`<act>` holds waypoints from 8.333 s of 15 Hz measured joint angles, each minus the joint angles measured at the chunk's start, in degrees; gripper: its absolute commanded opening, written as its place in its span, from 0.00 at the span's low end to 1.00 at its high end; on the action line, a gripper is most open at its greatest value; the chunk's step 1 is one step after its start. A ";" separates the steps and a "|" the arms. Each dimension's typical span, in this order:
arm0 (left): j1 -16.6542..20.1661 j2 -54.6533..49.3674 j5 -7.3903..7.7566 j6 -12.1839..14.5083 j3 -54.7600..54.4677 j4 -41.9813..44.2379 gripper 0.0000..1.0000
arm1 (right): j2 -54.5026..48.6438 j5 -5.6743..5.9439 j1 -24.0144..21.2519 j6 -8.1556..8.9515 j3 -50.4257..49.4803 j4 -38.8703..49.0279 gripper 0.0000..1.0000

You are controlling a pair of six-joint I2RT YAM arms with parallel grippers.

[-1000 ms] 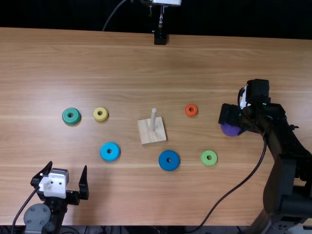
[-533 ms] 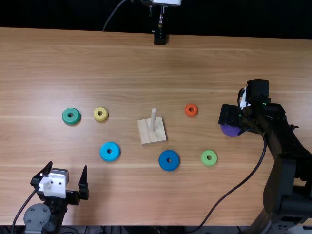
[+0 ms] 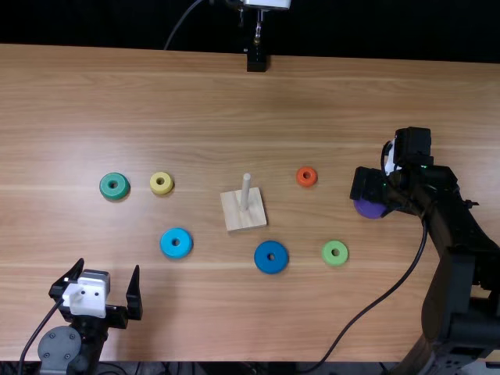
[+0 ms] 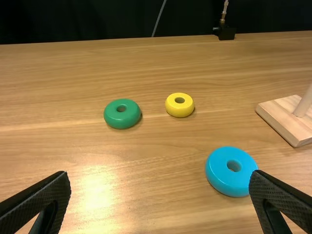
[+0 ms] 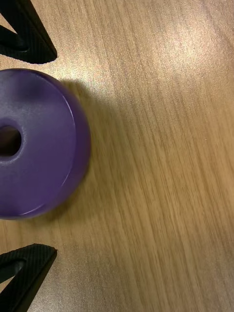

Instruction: Build the Hanoi tower: stack the rings onto the peg from bottom to top in this color order: purple, dark blue, light blue, dark green, light green, yellow, orange.

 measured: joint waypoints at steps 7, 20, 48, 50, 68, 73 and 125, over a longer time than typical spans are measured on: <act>0.00 0.00 -0.04 0.00 0.00 0.00 1.00 | 0.00 0.00 0.17 0.09 -1.62 -0.02 1.00; -0.02 0.00 -0.04 0.02 0.00 0.02 1.00 | -0.17 0.44 0.15 0.11 -1.97 0.11 0.00; -0.02 0.00 -0.02 0.00 0.00 -0.02 1.00 | -2.19 0.02 37.03 -1.77 43.25 -37.18 0.00; -0.02 -0.02 -0.02 0.00 0.00 -0.02 1.00 | -1.97 0.00 38.16 -0.48 43.80 -37.18 0.00; 0.00 -0.02 -0.02 0.04 0.00 0.00 1.00 | 3.61 0.17 38.77 0.52 45.13 -36.98 0.00; -0.02 0.00 -0.02 0.00 0.00 -0.02 1.00 | 5.57 0.20 38.77 0.48 45.37 -36.94 0.00; 0.00 -0.02 0.00 0.00 0.00 0.00 1.00 | -24.96 5.84 44.78 14.93 1.05 -29.53 1.00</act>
